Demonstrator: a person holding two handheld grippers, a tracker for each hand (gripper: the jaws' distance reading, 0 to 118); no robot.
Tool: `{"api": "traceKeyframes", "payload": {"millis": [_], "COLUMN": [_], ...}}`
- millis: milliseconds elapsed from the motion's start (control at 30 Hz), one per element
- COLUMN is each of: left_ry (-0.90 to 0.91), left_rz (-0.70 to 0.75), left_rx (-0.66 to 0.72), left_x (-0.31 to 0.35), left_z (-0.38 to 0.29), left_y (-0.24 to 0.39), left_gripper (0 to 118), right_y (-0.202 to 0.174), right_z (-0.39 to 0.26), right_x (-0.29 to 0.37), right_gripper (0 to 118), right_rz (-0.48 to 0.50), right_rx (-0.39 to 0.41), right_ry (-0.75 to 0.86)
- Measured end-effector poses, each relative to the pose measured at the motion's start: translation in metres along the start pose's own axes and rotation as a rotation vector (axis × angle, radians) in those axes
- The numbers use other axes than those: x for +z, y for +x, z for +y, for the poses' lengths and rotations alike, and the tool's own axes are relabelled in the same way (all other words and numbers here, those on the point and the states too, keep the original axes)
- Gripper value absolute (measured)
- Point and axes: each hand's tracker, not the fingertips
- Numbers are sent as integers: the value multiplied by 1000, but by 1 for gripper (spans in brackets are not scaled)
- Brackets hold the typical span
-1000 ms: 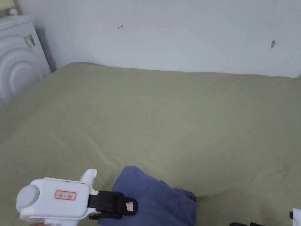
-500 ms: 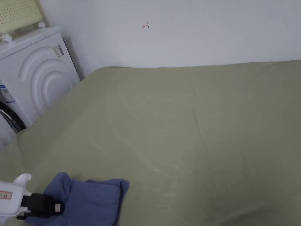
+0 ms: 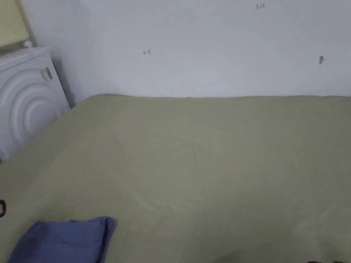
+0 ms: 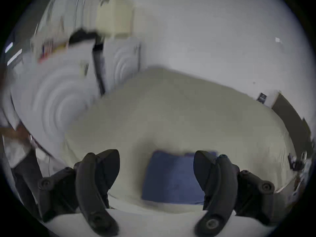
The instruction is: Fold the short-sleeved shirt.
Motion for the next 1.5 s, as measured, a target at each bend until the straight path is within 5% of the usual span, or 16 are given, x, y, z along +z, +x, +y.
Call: {"api": "traceKeyframes", "payload": {"millis": [100, 133, 200, 233, 267, 367, 533, 800, 867, 900, 933, 1000, 1067, 1233, 1500], "left_ry": [141, 162, 215, 234, 247, 316, 399, 448, 438, 438, 437, 452, 568, 554, 531], "left_rz": [-82, -109, -182, -230, -272, -323, -251, -289, -282, -282, -281, -244, -218, -228, -226], "left_rx": [-132, -135, -132, -130, -99, -83, -102, -125, -120, -120, -119, -127, -132, -116, -116], "left_x": [29, 36, 47, 51, 54, 74, 101, 117, 118, 118, 118, 120, 126, 134, 131], "left_z": [1, -1, -11, -16, -23, -40, -65, -74, -67, -65, -62, -58, -59, -50, -49], "left_y": [90, 124, 184, 214, 242, 311, 381, 411, 412, 411, 410, 412, 411, 411, 409], "left_gripper": [91, 81, 44, 11, 0, 0, 0, 0, 12, 24, 53, 113, 118, 118, 118], "right_y": [-13, -20, -39, -53, -63, -78, -104, -112, -114, -115, -116, -115, -118, -115, -122], "right_z": [16, 22, 32, 36, 40, 45, 32, 26, 30, 32, 35, 40, 38, 43, 44], "right_x": [19, 27, 44, 53, 61, 81, 91, 86, 89, 89, 89, 90, 95, 99, 98], "right_gripper": [1, 1, 1, 1, 1, 1, 1, 2, 11, 28, 63, 91, 91, 92, 92], "right_rz": [-125, -152, -222, -272, -315, -437, -822, -896, -899, -914, -925, -942, -920, -895, -906], "right_rx": [109, 144, 214, 261, 301, 384, 511, 499, 497, 493, 494, 487, 489, 424, 433], "right_ry": [58, 86, 142, 185, 219, 311, 469, 542, 557, 566, 571, 573, 635, 668, 681]}}
